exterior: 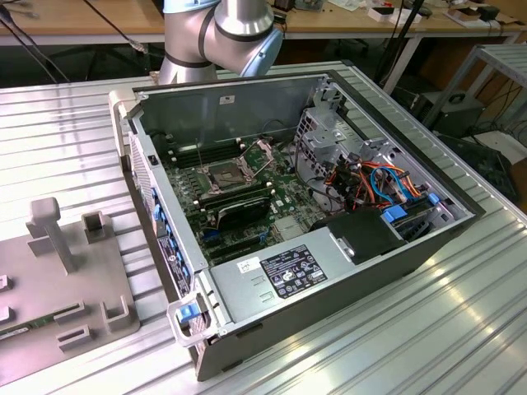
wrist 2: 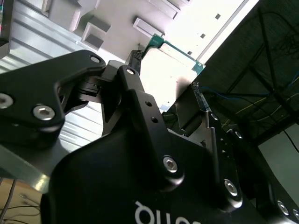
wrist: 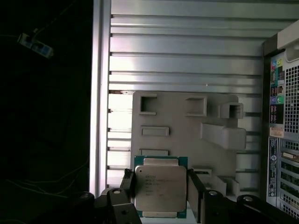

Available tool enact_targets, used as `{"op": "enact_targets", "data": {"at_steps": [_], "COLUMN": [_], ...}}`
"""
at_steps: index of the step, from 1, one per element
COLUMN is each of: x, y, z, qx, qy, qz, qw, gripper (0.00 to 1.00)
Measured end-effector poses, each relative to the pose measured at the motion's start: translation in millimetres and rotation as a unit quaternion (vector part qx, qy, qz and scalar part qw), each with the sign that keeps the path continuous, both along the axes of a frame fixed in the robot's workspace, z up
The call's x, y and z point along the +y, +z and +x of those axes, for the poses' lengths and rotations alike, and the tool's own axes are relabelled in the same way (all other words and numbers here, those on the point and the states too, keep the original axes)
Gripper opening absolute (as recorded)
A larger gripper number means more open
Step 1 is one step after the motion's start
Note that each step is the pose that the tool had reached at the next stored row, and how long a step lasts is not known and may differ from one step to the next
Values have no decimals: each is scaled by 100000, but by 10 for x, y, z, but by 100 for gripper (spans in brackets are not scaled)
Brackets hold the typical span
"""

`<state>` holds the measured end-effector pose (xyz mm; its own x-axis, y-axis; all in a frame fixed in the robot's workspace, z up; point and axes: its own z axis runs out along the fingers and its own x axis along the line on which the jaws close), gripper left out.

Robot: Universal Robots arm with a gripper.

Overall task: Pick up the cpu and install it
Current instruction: 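Pick up the cpu and move it towards the insertion slot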

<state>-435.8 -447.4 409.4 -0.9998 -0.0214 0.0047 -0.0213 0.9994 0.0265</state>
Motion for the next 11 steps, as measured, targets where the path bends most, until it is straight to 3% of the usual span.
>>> {"op": "enact_targets", "data": {"at_steps": [4,11], "x": [0,0], "y": [52,55], "z": [0,0], "qx": [-2,-5], "qy": [0,1], "qz": [3,3], "qw": [100000,100000], "gripper": [55,55]}}
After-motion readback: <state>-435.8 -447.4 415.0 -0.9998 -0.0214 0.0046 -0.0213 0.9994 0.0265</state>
